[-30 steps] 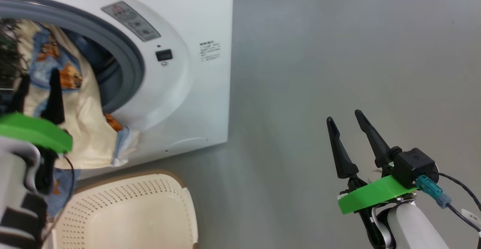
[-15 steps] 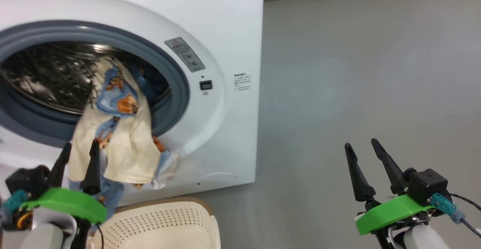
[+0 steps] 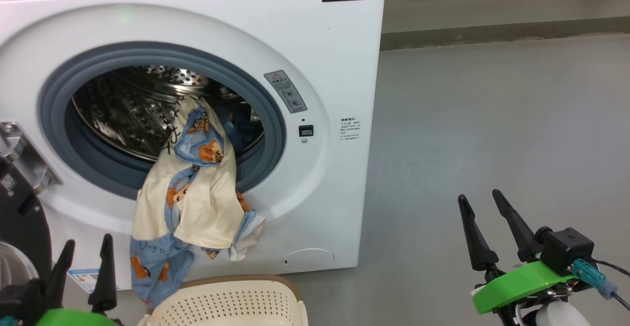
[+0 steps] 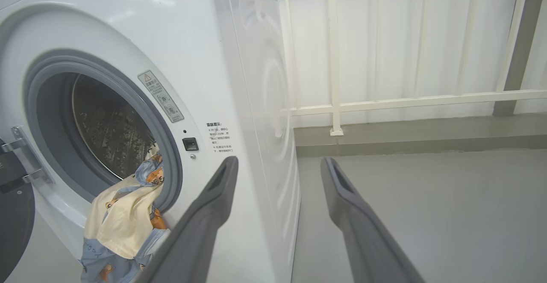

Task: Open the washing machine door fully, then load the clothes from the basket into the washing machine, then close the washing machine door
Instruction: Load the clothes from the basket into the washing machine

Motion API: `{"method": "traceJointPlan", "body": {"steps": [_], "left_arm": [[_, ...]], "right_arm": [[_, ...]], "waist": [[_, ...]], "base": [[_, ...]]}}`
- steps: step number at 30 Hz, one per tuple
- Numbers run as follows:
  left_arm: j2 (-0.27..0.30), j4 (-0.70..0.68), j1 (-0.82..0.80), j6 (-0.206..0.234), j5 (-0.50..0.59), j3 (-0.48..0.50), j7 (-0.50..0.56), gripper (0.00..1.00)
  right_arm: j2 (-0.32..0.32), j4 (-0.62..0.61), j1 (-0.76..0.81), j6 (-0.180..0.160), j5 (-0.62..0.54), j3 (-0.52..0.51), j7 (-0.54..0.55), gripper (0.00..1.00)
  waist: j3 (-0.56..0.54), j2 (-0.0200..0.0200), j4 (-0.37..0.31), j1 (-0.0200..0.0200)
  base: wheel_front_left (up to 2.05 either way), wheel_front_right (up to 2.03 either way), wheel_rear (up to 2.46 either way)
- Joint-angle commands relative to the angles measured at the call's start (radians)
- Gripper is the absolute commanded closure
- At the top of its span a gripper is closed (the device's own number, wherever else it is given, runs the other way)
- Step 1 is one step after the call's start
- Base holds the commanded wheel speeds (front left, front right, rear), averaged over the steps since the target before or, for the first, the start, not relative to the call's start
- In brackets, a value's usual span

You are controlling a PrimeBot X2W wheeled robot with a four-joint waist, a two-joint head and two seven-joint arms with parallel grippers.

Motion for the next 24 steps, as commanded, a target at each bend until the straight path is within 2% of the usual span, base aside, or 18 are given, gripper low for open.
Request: {"method": "traceJointPlan", "body": {"steps": [1,12,24], "left_arm": [[0.021,-0.039,-0.007,-0.002,0.008,0.053,-0.006,0.0],[-0.015,-0.098,0.069,0.008,0.027,0.09,-0.006,0.0],[-0.043,-0.102,0.087,0.006,0.037,0.096,-0.006,0.0]], "right_arm": [[-0.014,-0.027,-0.005,0.008,0.007,0.016,-0.008,0.0],[-0.027,-0.026,-0.002,0.008,0.01,0.02,-0.008,0.0],[-0.035,-0.027,-0.003,0.008,0.011,0.021,-0.008,0.0]], "waist": [[-0.008,-0.0001,0.006,0.0001],[-0.022,-0.0001,0.0,0.0001],[-0.02,-0.0001,-0.004,0.0001]], "base": [[0.0,0.0,0.0],[0.0,0.0,0.0],[0.0,0.0,0.0]]}}
